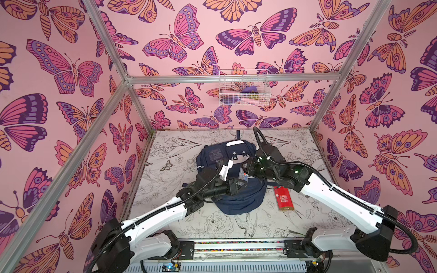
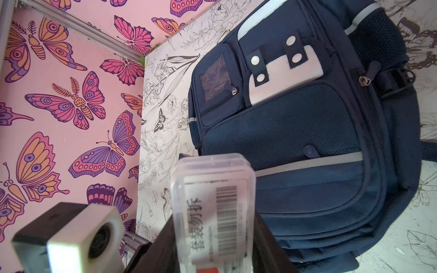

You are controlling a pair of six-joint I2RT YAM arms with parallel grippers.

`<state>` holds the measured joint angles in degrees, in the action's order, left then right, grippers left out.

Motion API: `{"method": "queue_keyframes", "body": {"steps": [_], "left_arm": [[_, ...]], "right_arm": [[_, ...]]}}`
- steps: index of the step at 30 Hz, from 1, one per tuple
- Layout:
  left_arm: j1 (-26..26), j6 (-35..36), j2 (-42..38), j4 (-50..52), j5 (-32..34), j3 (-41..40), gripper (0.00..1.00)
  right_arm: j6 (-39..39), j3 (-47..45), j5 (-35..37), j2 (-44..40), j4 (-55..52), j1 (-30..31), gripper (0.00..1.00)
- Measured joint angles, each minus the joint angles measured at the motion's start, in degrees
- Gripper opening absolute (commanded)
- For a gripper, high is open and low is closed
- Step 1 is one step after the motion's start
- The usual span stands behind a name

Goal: Pack books, pencil case, and school supplies into a backpack
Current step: Pick up the compass set from the ruler set bag.

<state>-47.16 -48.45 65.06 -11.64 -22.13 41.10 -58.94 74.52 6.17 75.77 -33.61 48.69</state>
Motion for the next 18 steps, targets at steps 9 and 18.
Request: {"method": "queue_keyframes", "body": {"steps": [9, 18], "left_arm": [[-0.11, 0.74, -0.55, 1.03, 1.77, -0.17, 0.11], [7.02, -6.6, -0.98, -2.19, -5.99, -1.81, 0.0]], "right_arm": [[-0.26, 0.0, 1.01, 0.11, -0.2, 0.55, 0.3], [5.11, -2.64, 0.92, -4.09, 1.27, -0.96, 0.78]]}}
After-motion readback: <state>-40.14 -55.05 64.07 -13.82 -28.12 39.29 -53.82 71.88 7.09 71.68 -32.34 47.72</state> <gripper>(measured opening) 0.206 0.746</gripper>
